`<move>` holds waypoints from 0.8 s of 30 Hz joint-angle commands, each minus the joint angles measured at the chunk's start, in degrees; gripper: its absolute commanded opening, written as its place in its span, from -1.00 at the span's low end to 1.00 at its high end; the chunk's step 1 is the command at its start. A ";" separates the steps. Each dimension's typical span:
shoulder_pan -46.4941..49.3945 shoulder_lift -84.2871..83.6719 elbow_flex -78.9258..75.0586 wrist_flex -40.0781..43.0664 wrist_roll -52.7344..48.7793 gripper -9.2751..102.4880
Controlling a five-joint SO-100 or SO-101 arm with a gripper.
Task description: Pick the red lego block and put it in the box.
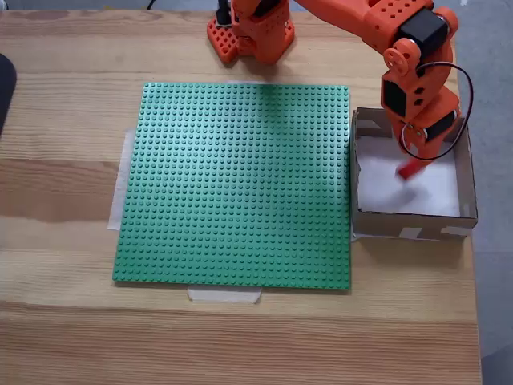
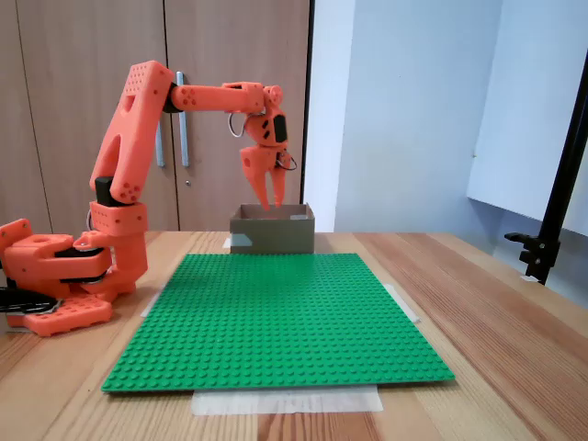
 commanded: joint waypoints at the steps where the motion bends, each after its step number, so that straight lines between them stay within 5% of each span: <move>1: -0.26 4.13 0.53 -0.26 0.44 -0.52; 24: 5.71 41.04 26.89 -8.79 -5.45 -0.68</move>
